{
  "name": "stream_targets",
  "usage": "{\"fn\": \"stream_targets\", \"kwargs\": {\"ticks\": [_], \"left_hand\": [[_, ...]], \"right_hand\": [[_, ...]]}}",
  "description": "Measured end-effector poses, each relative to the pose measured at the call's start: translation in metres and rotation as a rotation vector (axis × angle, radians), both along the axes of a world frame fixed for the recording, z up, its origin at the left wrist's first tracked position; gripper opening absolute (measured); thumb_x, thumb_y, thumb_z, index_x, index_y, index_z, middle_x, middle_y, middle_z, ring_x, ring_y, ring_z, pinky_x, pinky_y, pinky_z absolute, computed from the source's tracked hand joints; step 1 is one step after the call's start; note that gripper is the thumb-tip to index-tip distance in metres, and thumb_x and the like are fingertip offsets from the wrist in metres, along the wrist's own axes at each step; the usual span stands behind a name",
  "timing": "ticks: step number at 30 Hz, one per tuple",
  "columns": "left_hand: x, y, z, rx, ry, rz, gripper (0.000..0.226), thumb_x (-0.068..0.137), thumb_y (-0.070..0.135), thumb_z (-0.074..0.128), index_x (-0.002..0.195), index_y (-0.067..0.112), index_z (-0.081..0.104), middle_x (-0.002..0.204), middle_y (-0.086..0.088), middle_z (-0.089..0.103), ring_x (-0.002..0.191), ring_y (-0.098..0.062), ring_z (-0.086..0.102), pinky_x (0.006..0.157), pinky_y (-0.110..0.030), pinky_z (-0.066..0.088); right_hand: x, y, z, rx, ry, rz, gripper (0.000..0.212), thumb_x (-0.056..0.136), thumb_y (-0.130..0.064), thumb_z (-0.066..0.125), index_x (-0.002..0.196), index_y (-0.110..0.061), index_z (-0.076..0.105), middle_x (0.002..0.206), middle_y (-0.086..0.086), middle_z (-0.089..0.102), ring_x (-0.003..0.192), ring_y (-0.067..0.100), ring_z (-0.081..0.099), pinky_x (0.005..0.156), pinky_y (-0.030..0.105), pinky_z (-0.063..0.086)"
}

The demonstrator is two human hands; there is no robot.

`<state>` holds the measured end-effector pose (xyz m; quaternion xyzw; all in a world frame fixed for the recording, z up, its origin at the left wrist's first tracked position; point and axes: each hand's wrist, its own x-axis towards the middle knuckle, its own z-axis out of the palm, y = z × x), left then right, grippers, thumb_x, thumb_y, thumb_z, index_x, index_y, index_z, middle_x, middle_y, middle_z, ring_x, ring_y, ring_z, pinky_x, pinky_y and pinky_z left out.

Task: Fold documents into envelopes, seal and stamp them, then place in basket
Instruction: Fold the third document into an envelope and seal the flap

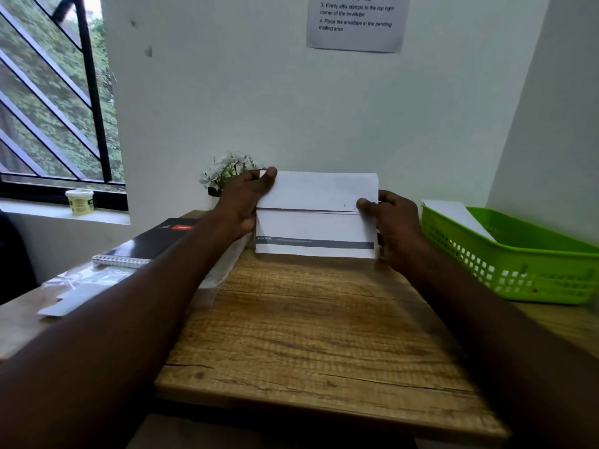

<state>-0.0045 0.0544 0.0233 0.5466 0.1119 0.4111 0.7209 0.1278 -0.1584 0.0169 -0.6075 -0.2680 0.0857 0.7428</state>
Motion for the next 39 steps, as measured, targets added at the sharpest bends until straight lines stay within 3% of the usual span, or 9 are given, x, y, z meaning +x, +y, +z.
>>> {"fn": "stream_targets", "kwargs": {"ticks": [5, 11, 16, 22, 29, 31, 34, 36, 39], "left_hand": [[-0.002, -0.003, -0.002, 0.069, 0.112, -0.086, 0.031, 0.092, -0.005, 0.067, 0.123, 0.0, 0.065, 0.116, -0.019, 0.073, 0.103, -0.031, 0.073, 0.085, -0.045, 0.063], [0.0, -0.003, -0.001, 0.08, 0.127, -0.101, 0.037, 0.091, -0.021, 0.055, 0.12, -0.001, 0.064, 0.109, -0.015, 0.072, 0.096, -0.026, 0.071, 0.088, -0.037, 0.061], [-0.001, -0.002, -0.001, 0.115, 0.068, -0.113, 0.035, 0.093, -0.019, 0.052, 0.086, 0.013, 0.065, 0.088, -0.011, 0.07, 0.076, -0.021, 0.069, 0.062, -0.028, 0.06], [-0.002, -0.001, 0.001, 0.064, 0.045, -0.15, 0.041, 0.095, -0.016, 0.047, 0.087, 0.017, 0.068, 0.11, -0.01, 0.067, 0.105, -0.029, 0.067, 0.083, -0.039, 0.062], [-0.008, 0.003, 0.008, -0.13, -0.054, -0.139, 0.014, 0.099, 0.013, 0.058, 0.104, 0.006, 0.07, 0.105, -0.018, 0.07, 0.094, -0.032, 0.07, 0.073, -0.039, 0.063], [-0.007, 0.003, 0.008, -0.121, -0.066, -0.105, 0.012, 0.1, 0.014, 0.061, 0.109, 0.009, 0.067, 0.106, -0.016, 0.071, 0.092, -0.028, 0.072, 0.069, -0.037, 0.063], [-0.006, 0.002, 0.009, -0.042, -0.029, -0.006, 0.017, 0.097, 0.004, 0.064, 0.114, 0.007, 0.067, 0.104, -0.011, 0.072, 0.094, -0.022, 0.071, 0.069, -0.033, 0.063], [-0.009, 0.002, 0.01, 0.024, -0.009, 0.016, 0.017, 0.095, 0.003, 0.065, 0.111, 0.008, 0.07, 0.102, -0.009, 0.073, 0.095, -0.022, 0.07, 0.07, -0.032, 0.062], [-0.016, 0.0, 0.014, 0.182, 0.033, 0.0, 0.015, 0.091, 0.007, 0.07, 0.105, 0.013, 0.073, 0.1, -0.006, 0.074, 0.096, -0.023, 0.07, 0.071, -0.034, 0.06]], "right_hand": [[0.008, 0.001, -0.001, 0.074, 0.087, -0.031, 0.018, 0.088, -0.002, 0.073, 0.099, -0.016, 0.074, 0.101, 0.012, 0.078, 0.093, 0.033, 0.074, 0.086, 0.055, 0.061], [0.014, 0.002, 0.001, 0.175, 0.165, 0.029, 0.033, 0.09, 0.014, 0.057, 0.107, -0.01, 0.071, 0.098, 0.01, 0.071, 0.081, 0.02, 0.068, 0.062, 0.028, 0.059], [0.015, 0.004, 0.0, 0.197, 0.167, 0.017, 0.037, 0.089, 0.01, 0.054, 0.077, -0.018, 0.075, 0.088, 0.005, 0.072, 0.081, 0.023, 0.066, 0.063, 0.03, 0.055], [0.012, 0.001, 0.003, 0.231, 0.265, 0.048, 0.038, 0.09, 0.008, 0.05, 0.075, -0.016, 0.075, 0.097, 0.009, 0.072, 0.084, 0.024, 0.069, 0.057, 0.027, 0.057], [0.008, -0.002, 0.005, 0.218, 0.277, 0.042, 0.013, 0.08, 0.003, 0.072, 0.079, -0.009, 0.077, 0.096, 0.012, 0.074, 0.086, 0.03, 0.073, 0.067, 0.033, 0.063], [0.005, -0.003, 0.005, 0.184, 0.238, 0.03, 0.017, 0.079, 0.005, 0.067, 0.084, -0.005, 0.079, 0.096, 0.012, 0.073, 0.091, 0.032, 0.071, 0.07, 0.033, 0.063], [-0.001, -0.002, 0.005, 0.121, 0.132, -0.039, 0.028, 0.076, 0.006, 0.057, 0.084, -0.008, 0.08, 0.091, 0.007, 0.074, 0.088, 0.028, 0.071, 0.057, 0.027, 0.056], [0.001, -0.001, 0.004, 0.14, -0.074, -0.146, 0.04, 0.077, 0.005, 0.044, 0.085, -0.014, 0.079, 0.092, 0.001, 0.077, 0.091, 0.024, 0.075, 0.065, 0.029, 0.055], [-0.001, -0.001, 0.002, 0.084, -0.453, -0.278, 0.035, 0.084, -0.01, 0.048, 0.094, -0.023, 0.079, 0.094, -0.009, 0.078, 0.088, 0.012, 0.073, 0.08, 0.033, 0.056]]}}
